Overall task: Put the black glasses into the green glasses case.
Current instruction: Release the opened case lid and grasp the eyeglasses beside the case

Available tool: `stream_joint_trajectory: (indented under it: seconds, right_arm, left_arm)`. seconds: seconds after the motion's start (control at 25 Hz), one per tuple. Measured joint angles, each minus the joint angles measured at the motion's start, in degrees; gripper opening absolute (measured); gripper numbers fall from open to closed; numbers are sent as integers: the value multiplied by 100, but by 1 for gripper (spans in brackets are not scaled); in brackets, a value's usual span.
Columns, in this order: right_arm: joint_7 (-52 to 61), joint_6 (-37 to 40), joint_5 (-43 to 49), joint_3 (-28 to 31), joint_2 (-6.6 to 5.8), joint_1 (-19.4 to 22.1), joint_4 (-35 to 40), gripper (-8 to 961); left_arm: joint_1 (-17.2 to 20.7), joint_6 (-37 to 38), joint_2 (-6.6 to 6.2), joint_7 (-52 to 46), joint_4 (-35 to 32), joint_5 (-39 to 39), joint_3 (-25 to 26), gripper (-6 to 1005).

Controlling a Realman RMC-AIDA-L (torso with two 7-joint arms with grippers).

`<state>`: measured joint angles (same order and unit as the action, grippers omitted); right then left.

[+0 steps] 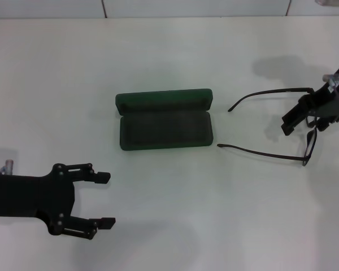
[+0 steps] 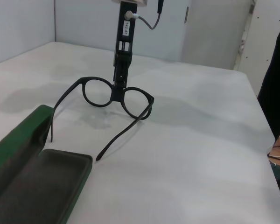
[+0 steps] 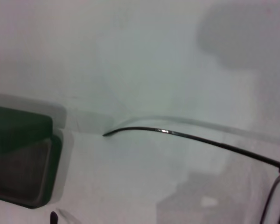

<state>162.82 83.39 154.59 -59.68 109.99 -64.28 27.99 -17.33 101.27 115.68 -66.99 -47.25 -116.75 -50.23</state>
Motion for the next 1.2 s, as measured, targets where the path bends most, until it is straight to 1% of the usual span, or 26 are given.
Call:
stream_joint_trajectory:
  seconds: [0.28, 0.92, 1.04, 1.2]
  right_arm:
    - [4, -16, 2, 42, -22, 82, 28, 853]
    - [2, -143, 35, -34, -44, 195, 102, 521]
    - [1, -178, 146, -41, -48, 197, 148, 317]
    - [-1, -189, 291, -46, -37, 202, 213, 158]
  left_arm:
    - [11, -2, 13, 1, 4, -23, -1, 878]
    - [-48, -2, 34, -28, 18, -23, -4, 875]
    - [-57, -4, 34, -37, 24, -23, -4, 875]
    - [-59, -10, 34, -41, 32, -24, -4, 874]
